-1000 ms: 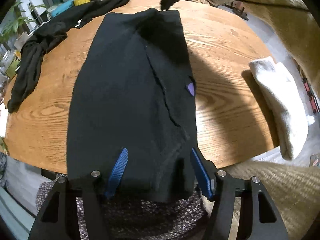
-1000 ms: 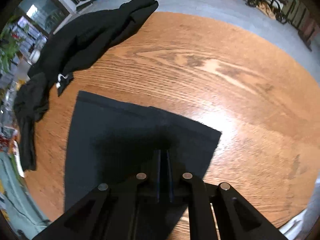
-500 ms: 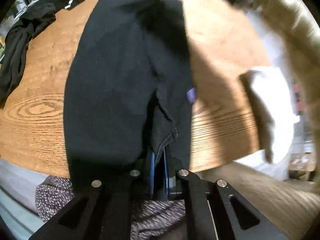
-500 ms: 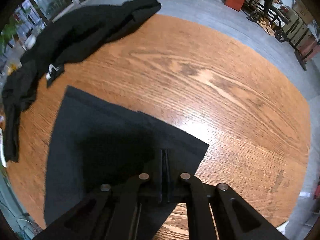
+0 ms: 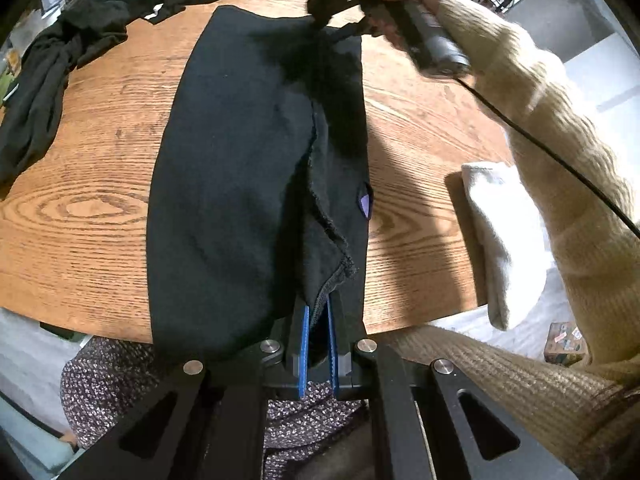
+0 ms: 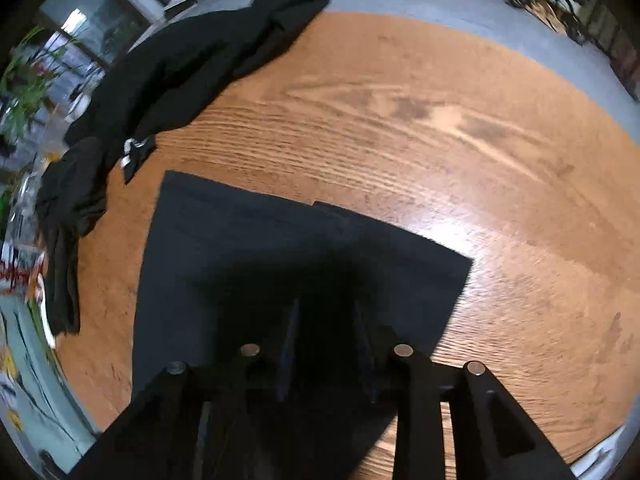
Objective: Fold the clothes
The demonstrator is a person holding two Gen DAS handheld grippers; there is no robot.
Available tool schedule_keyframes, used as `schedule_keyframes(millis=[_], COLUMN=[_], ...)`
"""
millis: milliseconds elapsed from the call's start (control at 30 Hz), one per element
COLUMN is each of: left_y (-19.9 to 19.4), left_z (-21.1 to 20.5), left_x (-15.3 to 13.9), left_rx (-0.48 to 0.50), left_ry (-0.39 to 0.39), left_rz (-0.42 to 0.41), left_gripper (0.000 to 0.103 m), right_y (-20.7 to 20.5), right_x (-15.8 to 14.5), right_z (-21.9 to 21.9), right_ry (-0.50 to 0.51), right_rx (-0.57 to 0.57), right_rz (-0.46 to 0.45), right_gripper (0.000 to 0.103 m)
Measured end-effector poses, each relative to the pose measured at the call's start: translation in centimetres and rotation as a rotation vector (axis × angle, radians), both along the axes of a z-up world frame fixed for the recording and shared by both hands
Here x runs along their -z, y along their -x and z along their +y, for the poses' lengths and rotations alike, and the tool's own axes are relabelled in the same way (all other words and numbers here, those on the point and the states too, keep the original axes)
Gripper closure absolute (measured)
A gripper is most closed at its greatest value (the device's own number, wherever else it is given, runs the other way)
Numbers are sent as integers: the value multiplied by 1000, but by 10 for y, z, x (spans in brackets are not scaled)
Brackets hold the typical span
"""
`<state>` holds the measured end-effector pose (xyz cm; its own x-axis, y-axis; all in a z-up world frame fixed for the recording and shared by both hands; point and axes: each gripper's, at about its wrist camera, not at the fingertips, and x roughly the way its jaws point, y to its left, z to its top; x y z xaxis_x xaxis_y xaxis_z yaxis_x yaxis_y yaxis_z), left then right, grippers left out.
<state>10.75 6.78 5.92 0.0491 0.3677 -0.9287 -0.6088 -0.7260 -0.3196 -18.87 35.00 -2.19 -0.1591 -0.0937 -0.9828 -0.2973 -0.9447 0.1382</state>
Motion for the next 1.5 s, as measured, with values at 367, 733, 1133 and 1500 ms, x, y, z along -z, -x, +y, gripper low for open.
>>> schedule_keyframes(millis=[367,733,1133,1500], left_y=[-8,-38,-38,19], left_z=[3,29,22,-126], left_x=[-11,30,47,38], left_rx=[57,164,57,-489], left_ry=[-70,63,-61,-358], left_rz=[-9,-30,-212,-234], left_gripper=[95,95,54,30], right_y=[8,-26,-45,-205], right_x=[-21,-26,-29,-63], right_z=[-15,30,45,-56], right_ry=[-30,-38,-85,249], right_rx=[-38,42,181,-30], right_rz=[74,84,62,225], right_gripper=[98,98,55,17])
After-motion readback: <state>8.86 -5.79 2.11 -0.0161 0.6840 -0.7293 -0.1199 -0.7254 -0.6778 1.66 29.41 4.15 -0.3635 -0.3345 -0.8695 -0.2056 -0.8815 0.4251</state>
